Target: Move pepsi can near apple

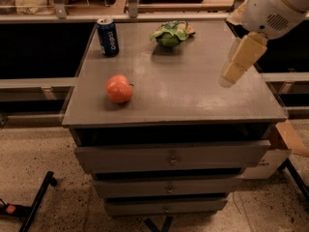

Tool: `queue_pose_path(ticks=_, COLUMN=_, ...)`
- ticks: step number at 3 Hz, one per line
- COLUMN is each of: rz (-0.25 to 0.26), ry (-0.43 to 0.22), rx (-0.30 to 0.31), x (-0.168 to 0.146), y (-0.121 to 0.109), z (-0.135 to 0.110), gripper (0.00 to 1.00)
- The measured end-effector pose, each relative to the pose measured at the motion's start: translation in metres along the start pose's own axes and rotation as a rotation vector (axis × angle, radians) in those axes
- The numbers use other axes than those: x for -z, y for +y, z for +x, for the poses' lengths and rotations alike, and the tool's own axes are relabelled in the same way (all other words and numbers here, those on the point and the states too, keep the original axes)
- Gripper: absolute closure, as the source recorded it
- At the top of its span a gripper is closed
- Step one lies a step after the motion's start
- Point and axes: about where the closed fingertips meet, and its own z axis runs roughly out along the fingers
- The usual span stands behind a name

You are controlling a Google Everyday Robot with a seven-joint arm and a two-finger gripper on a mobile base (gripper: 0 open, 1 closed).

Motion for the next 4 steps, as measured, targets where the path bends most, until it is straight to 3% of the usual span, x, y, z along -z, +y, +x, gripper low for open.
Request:
queue_pose_path(ticks=1, rz=0.012, ry=-0.125, rx=-0.038, x=-0.018, y=-0.029, z=-0.027, gripper=0.00)
queue_pose_path(ticks=3, rz=0.041, ry=-0.341, rx=-0.075, x=-0.061, y=-0.059, z=-0.090, gripper=0.00)
queue_pose_path(ticks=4, rz=0.095, ry=-0.420, rx=-0.075, x=-0.089, y=-0.074, z=-0.130, gripper=0.00)
